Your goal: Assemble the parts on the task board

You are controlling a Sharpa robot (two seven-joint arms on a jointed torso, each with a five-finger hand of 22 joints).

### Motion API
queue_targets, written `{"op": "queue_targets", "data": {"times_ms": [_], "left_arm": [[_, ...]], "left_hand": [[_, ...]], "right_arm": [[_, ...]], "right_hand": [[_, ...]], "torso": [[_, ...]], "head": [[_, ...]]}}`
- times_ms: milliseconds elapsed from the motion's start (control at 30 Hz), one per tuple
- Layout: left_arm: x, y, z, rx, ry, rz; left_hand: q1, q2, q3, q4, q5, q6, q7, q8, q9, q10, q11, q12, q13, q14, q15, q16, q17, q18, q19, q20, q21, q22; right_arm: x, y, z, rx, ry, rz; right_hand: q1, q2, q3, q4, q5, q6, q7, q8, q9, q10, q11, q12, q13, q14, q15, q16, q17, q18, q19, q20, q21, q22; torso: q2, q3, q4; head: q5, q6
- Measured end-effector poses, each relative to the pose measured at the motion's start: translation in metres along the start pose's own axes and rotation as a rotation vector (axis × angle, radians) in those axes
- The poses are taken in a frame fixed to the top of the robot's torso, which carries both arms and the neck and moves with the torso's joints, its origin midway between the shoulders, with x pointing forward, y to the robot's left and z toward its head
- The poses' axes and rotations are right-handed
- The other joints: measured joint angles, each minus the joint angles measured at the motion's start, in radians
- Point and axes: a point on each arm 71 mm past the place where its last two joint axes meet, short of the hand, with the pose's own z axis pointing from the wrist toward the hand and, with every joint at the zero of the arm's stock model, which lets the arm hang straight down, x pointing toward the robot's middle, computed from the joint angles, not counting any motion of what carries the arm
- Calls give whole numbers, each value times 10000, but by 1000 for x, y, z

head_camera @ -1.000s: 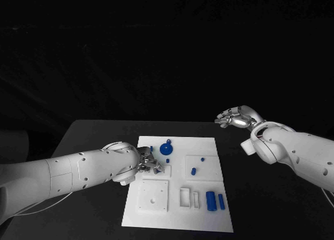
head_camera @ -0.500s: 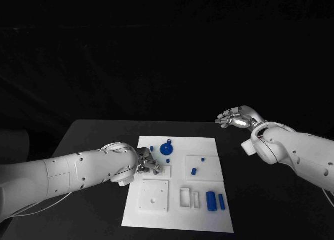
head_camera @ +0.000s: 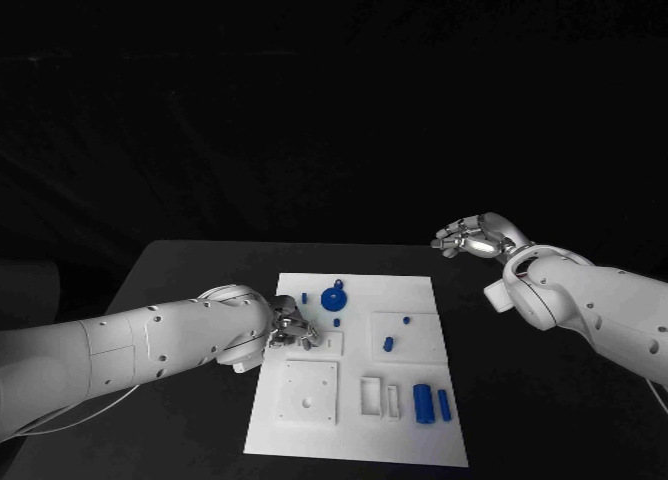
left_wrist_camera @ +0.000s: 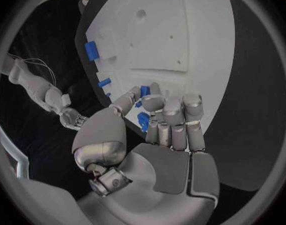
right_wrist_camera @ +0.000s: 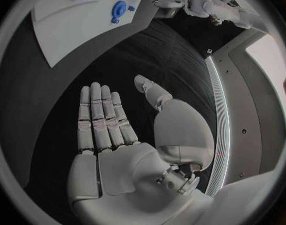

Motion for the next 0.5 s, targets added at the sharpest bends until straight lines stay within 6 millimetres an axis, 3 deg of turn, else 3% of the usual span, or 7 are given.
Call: {"op": "queue_targets", "data": {"times_ms": [67,233,500], "left_arm": [[0,0,0,-6,4,-4],[0,0,0,-14,12,-21],[1,0,0,-5,48,-104]], "left_hand": [[-51,-48,0,0,68,-1,-1,0,1,0,0,26,0,-1,5,0,0,0,0,0,0,0],[-252,-107,22,22,593,-1,-3,1,6,0,0,26,-1,-1,23,0,0,0,0,0,0,-13],[-304,-55,117,-70,728,-94,60,-71,6,0,0,26,-1,-5,28,0,-9,0,0,0,0,-12]], "right_arm": [[0,0,0,4,-2,-2],[0,0,0,8,-1,-3],[0,0,0,10,8,-2]], "right_hand": [[0,0,-4,4,0,0,0,0,0,0,0,0,0,-7,7,0,0,1,0,0,0,0],[0,0,-4,4,0,0,0,0,0,0,0,0,0,-7,8,0,0,0,0,0,0,0],[0,0,-4,4,22,0,0,0,-9,0,0,0,-8,-7,8,0,0,1,1,-1,0,0]], "torso": [[1,0,-4],[1,3,-6],[1,4,-4]], "head": [[1,1],[4,2],[13,-10]]}}
